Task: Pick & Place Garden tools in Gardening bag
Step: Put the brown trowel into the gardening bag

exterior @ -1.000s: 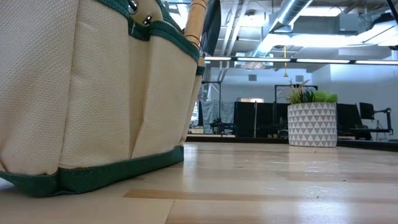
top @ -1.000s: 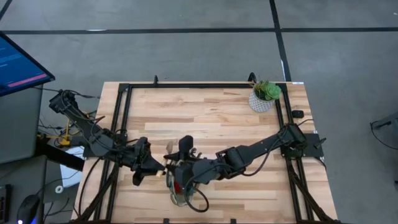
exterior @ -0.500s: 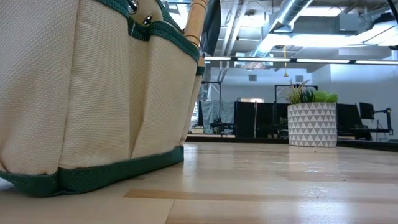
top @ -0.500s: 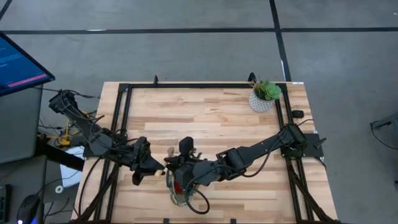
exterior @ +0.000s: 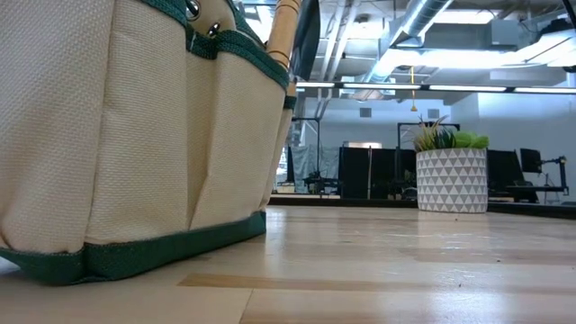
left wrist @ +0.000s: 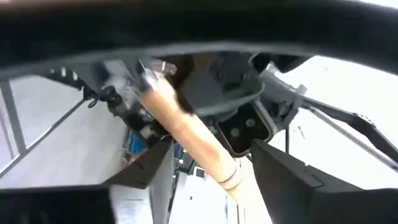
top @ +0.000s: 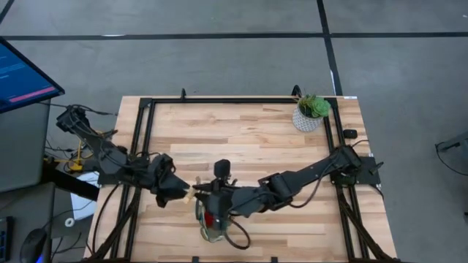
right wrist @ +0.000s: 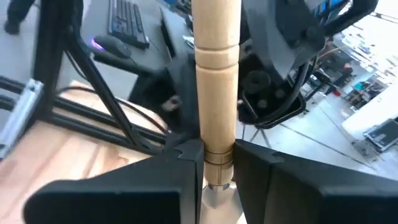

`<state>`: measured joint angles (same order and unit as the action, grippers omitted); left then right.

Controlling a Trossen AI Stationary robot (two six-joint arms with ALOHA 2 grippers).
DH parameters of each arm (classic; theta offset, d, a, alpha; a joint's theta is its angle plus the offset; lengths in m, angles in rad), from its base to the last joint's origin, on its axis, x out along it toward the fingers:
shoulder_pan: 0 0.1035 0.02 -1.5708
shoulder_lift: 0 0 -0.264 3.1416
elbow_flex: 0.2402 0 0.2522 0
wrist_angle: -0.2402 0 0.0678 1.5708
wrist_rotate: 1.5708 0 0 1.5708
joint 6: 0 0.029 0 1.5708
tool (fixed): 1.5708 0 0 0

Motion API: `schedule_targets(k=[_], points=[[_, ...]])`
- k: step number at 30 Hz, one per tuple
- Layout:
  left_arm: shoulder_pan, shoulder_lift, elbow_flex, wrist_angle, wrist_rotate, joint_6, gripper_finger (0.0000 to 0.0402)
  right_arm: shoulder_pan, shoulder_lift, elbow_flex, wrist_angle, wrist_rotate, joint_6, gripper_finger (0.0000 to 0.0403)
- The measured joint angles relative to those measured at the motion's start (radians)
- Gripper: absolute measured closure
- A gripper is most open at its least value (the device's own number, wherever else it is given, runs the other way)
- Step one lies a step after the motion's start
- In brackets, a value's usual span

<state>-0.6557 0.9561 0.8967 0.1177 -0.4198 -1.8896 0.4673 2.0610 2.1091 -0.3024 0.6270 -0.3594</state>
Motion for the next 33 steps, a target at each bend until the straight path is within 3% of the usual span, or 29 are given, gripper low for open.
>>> schedule_targets(k=[5, 11, 17, 28, 33], points=[[0.012, -0.052, 0.000, -0.012, -0.003, 0.076, 0.0194, 0.027, -0.051, 0.001, -0.008, -0.024, 0.052, 0.0350], [0.017, -0.115, -0.001, -0.066, 0.070, 0.198, 0.0194, 0.048, -0.087, 0.001, 0.005, -0.031, 0.125, 0.0350], [0.017, -0.217, -0.001, -0.236, 0.066, 0.426, 0.0224, 0.036, -0.026, 0.002, 0.121, -0.198, 0.243, 0.0350], [0.017, -0.360, -0.001, -0.319, -0.070, 0.795, 0.0305, 0.019, 0.169, -0.002, 0.222, -0.300, 0.356, 0.0350], [0.017, -0.368, -0.001, -0.320, -0.080, 0.870, 0.0331, 0.009, 0.199, 0.000, 0.237, -0.324, 0.375, 0.0350]])
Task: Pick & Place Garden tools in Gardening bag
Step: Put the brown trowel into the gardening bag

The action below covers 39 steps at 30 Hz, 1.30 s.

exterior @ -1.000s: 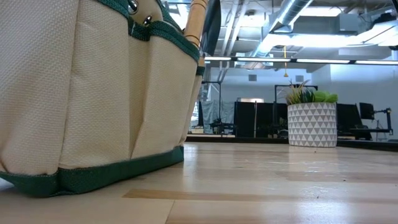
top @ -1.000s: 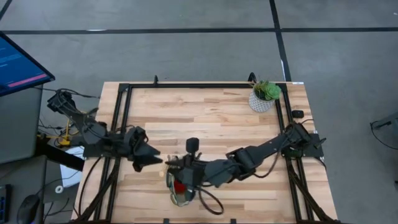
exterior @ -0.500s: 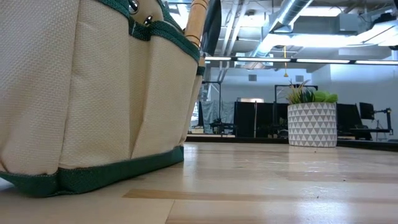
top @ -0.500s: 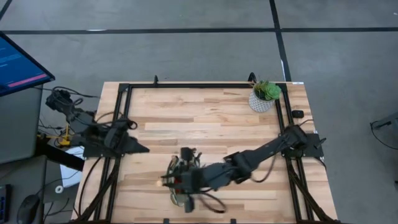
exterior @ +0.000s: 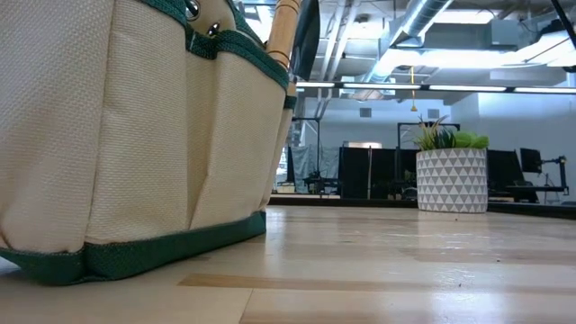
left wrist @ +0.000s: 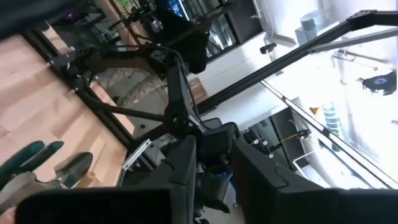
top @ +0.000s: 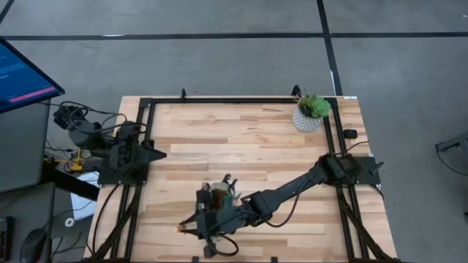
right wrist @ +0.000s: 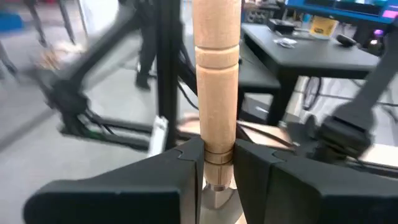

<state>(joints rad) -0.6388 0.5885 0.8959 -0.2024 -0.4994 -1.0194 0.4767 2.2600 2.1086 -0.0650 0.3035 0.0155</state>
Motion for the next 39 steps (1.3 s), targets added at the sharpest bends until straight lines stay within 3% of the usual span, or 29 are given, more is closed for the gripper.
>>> schedule_targets(k=[4, 11, 20, 27, 32, 39], points=[[0.000, 0.002, 0.000, 0.000, -0.001, 0.027, 0.0344, -0.023, 0.000, -0.001, -0.027, -0.009, -0.049, 0.0350], [0.000, 0.002, 0.000, 0.000, -0.001, 0.029, 0.0356, -0.095, -0.018, -0.001, -0.148, -0.256, -0.033, 0.0350], [0.000, 0.002, 0.000, 0.000, -0.001, 0.029, 0.0357, -0.142, -0.019, -0.001, -0.227, -0.376, -0.063, 0.0350], [0.000, 0.002, 0.000, 0.000, -0.001, 0.057, 0.0357, -0.180, -0.019, 0.000, -0.247, -0.393, -0.068, 0.0350], [0.000, 0.002, 0.000, 0.000, -0.001, 0.058, 0.0357, -0.208, -0.019, -0.001, -0.283, -0.464, -0.044, 0.0350], [0.000, 0.002, 0.000, 0.000, -0.001, 0.058, 0.0357, -0.210, -0.013, -0.001, -0.279, -0.459, -0.043, 0.0350]])
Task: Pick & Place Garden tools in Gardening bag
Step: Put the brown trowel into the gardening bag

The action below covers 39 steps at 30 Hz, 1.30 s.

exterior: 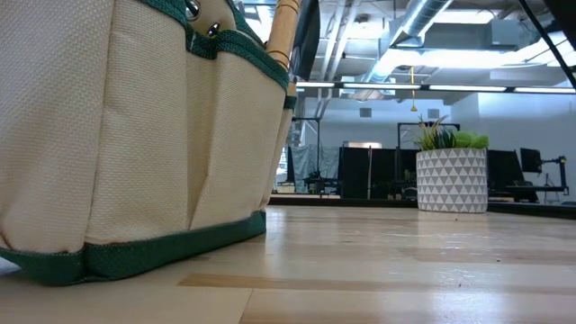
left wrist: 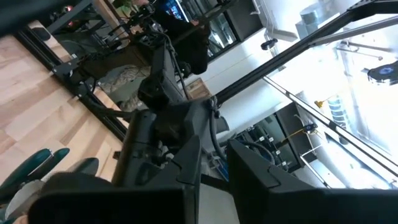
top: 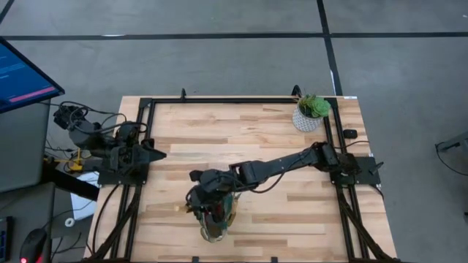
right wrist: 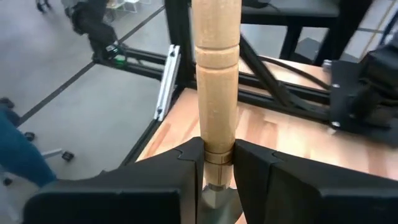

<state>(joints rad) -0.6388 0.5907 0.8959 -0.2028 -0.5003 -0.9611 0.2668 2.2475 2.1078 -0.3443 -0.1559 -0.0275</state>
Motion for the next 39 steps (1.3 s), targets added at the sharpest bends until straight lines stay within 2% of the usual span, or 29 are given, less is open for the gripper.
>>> schedule_targets(k=[3, 8, 12, 27, 39], points=[[0.000, 0.000, 0.000, 0.000, 0.000, 0.000, 0.0357, -0.001, 0.000, -0.008, 0.004, 0.012, 0.009, 0.0351], [0.000, 0.000, 0.000, 0.000, 0.000, 0.000, 0.0357, 0.010, -0.002, -0.111, 0.099, 0.022, 0.055, 0.0351], [0.000, 0.000, 0.000, 0.000, 0.000, 0.000, 0.0357, 0.015, -0.012, -0.143, 0.178, 0.028, 0.086, 0.0351], [0.000, 0.000, 0.000, 0.001, -0.008, -0.002, 0.0357, 0.046, -0.013, -0.163, 0.153, 0.115, 0.090, 0.0351], [0.000, 0.000, 0.000, 0.001, -0.008, -0.003, 0.0357, 0.058, -0.012, -0.222, 0.227, 0.156, 0.142, 0.0351]])
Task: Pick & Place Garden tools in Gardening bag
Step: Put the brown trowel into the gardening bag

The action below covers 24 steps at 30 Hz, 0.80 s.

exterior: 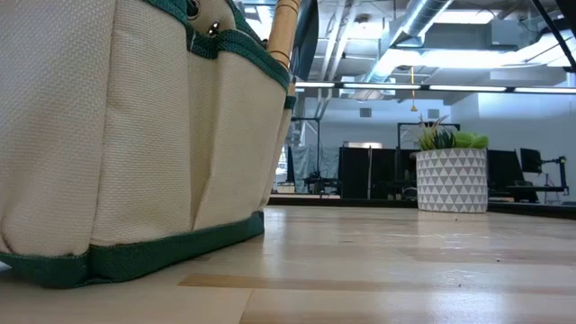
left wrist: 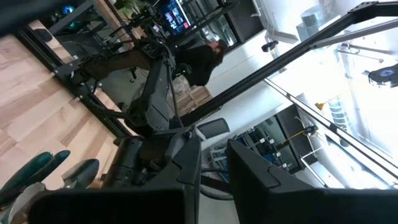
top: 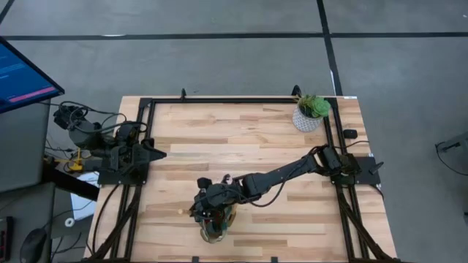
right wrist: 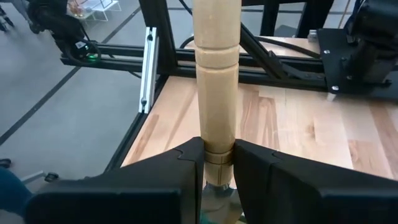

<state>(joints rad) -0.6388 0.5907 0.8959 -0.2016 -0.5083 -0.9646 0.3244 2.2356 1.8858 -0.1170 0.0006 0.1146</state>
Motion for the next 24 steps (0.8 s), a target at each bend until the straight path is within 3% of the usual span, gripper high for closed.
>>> schedule_targets(k=[10, 24], points=[[0.000, 0.000, 0.000, 0.000, 0.000, 0.000, 0.0357, 0.003, 0.000, -0.004, 0.004, 0.034, 0.010, 0.0351], [0.000, -0.002, 0.000, 0.000, -0.005, 0.000, 0.0357, 0.018, 0.002, -0.128, 0.149, 0.030, 0.083, 0.0351]])
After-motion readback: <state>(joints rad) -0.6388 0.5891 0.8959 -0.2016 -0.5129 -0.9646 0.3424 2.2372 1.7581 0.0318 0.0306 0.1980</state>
